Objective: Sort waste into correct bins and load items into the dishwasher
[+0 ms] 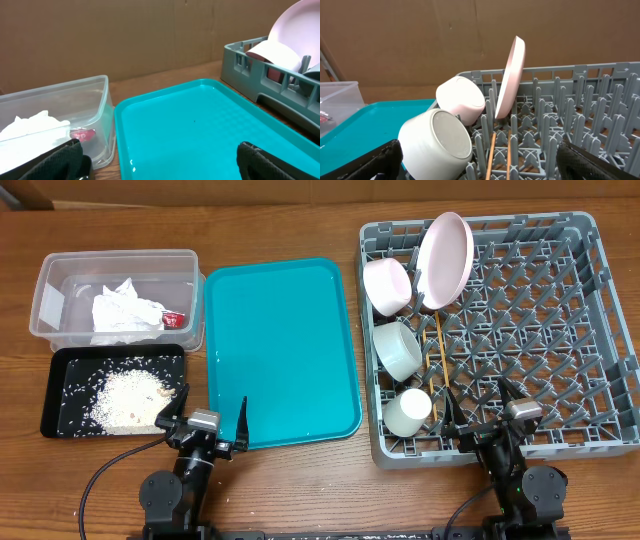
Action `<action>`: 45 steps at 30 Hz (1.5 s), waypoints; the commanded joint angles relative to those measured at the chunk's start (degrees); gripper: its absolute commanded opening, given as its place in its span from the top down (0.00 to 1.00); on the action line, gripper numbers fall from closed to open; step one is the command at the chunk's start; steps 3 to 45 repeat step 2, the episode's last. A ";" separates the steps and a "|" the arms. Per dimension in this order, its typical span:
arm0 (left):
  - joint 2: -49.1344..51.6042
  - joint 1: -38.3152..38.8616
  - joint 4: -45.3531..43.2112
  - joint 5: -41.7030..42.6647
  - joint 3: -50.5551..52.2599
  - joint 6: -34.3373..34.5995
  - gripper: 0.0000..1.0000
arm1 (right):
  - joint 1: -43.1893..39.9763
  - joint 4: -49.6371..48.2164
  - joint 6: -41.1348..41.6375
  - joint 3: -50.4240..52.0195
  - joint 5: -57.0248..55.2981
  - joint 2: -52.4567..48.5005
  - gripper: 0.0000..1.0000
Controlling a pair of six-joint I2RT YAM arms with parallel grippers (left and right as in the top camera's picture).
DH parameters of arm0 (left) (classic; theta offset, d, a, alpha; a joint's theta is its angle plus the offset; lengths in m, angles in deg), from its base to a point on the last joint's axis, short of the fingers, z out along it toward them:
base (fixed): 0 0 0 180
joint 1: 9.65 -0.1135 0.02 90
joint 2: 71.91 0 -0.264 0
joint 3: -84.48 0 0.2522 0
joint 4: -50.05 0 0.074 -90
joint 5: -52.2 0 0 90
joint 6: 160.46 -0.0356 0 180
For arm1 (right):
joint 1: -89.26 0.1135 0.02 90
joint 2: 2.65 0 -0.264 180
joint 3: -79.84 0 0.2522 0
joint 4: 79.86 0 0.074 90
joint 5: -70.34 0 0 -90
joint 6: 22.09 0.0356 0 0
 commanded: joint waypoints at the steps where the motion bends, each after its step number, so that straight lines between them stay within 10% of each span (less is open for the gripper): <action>1: -0.66 0.66 -0.13 -0.79 0.31 -0.87 0.00 | -0.37 -0.28 0.26 0.61 -0.42 0.57 0.00; 45: -0.66 0.66 -0.13 -0.79 0.31 -0.87 0.00 | -0.37 -0.28 0.26 0.61 -0.42 0.57 0.00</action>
